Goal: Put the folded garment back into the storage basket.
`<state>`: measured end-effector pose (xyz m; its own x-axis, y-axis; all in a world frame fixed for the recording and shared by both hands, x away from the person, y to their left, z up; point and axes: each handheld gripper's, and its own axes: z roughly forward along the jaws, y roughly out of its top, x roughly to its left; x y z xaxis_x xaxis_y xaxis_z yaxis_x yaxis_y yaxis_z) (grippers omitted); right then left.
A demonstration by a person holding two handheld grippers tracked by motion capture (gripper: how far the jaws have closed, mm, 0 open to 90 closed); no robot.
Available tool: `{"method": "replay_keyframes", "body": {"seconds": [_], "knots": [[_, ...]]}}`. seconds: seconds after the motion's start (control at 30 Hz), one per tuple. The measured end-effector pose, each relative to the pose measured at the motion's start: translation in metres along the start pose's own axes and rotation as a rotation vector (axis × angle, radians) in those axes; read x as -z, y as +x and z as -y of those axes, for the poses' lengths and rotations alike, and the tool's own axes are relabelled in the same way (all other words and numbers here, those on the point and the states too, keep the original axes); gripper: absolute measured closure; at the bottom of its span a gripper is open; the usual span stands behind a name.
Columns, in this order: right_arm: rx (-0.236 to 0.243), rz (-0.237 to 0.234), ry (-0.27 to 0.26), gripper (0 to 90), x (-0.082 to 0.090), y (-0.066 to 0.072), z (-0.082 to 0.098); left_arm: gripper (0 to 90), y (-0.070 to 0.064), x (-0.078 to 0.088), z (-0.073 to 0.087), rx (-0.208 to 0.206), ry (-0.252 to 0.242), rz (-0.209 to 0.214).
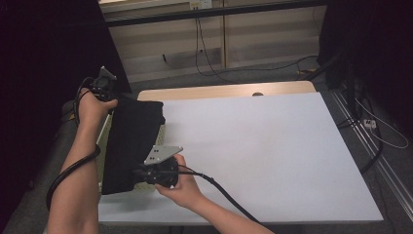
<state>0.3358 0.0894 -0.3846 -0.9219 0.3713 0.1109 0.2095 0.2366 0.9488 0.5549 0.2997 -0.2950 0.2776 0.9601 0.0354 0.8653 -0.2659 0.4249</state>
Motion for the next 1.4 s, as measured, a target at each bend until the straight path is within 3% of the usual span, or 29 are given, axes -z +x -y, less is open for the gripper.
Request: {"method": "replay_keyframes", "body": {"seconds": [0.07,0.1,0.13,0.17,0.2,0.23,0.3,0.4,0.47,0.67,1.0,1.4], "knots": [[0.006,-0.001,0.003,81.0,-0.001,0.001,-0.002,77.9,0.001,-0.002,0.001,0.002,-0.027,-0.01],[0.012,0.005,0.009,77.7,-0.002,0.001,-0.002,69.3,0.002,-0.004,0.002,-0.006,-0.047,-0.018],[0.02,0.004,0.018,64.8,-0.003,0.002,-0.001,55.5,0.003,-0.005,0.003,-0.012,-0.066,-0.009],[0.013,0.001,0.033,46.3,-0.005,0.002,0.0,48.1,0.003,-0.005,0.004,-0.025,-0.071,0.001],[0.018,0.023,0.046,40.3,-0.004,0.003,0.001,46.2,0.003,-0.006,0.005,-0.026,-0.072,0.005],[0.036,0.041,0.045,40.8,0.0,0.003,0.001,41.5,0.003,-0.006,0.006,-0.024,-0.068,0.009],[0.024,0.045,0.007,33.9,0.01,-0.001,0.002,35.3,0.002,-0.005,0.008,-0.026,-0.07,0.013],[0.0,0.06,0.003,24.8,0.028,-0.01,0.003,31.4,-0.001,-0.005,0.012,-0.03,-0.064,0.031],[0.01,0.078,0.004,21.2,0.04,-0.017,0.006,29.2,-0.003,-0.004,0.013,-0.037,-0.063,0.035],[0.024,0.133,0.061,16.7,0.069,-0.038,0.019,26.8,-0.01,-0.001,0.016,-0.054,-0.066,0.051],[-0.01,0.192,0.18,15.8,0.104,-0.063,0.052,24.6,-0.024,-0.006,0.023,-0.075,-0.059,0.089],[-0.058,0.233,0.221,17.2,0.148,-0.085,0.077,23.3,-0.034,-0.006,0.03,-0.104,-0.055,0.117]]}}
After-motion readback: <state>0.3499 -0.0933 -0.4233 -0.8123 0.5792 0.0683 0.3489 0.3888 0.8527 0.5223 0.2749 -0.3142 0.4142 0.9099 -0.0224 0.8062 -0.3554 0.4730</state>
